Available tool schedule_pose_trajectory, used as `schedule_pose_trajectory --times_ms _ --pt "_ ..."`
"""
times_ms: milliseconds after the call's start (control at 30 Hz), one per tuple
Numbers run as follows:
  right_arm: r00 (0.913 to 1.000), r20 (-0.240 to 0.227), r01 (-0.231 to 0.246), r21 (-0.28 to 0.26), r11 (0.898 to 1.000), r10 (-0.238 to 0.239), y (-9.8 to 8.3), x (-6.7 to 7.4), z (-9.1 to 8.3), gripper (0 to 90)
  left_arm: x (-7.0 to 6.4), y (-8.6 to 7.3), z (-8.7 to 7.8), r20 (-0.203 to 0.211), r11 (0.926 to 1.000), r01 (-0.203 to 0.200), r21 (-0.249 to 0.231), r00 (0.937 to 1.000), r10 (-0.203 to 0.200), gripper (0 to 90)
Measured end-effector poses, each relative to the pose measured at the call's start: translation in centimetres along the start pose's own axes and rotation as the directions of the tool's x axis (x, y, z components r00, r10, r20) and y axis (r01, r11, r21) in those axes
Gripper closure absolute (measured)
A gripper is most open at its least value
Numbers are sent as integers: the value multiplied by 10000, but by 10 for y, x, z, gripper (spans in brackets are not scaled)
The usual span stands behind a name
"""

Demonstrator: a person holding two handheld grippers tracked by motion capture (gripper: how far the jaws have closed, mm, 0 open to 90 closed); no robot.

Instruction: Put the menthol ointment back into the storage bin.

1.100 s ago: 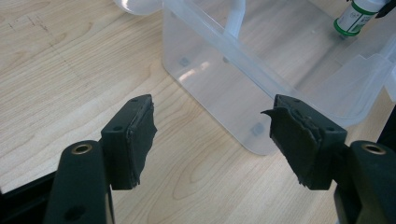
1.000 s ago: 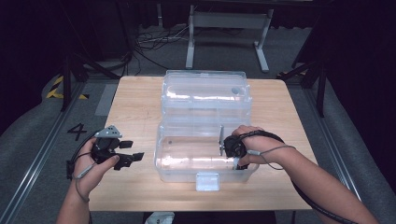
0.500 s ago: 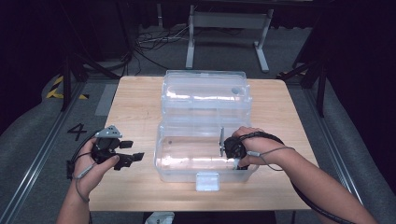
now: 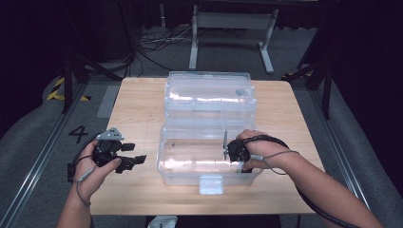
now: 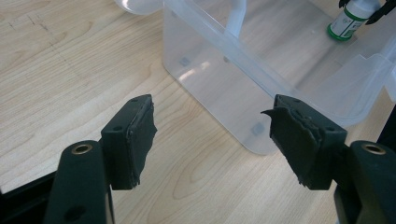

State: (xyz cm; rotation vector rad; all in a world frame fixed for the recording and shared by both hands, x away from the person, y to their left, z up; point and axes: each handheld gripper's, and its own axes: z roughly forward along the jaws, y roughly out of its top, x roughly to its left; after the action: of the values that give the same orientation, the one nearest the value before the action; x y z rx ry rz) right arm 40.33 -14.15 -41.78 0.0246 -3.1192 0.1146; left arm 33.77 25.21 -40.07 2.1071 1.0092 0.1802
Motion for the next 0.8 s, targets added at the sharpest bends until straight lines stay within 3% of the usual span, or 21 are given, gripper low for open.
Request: schedule_pose_trajectory --times_ms 800 --pt "9999 -104 98 424 9991 -94 -1 -1 0 506 2 -1 0 68 10000 53 -1 10000 -53 316"
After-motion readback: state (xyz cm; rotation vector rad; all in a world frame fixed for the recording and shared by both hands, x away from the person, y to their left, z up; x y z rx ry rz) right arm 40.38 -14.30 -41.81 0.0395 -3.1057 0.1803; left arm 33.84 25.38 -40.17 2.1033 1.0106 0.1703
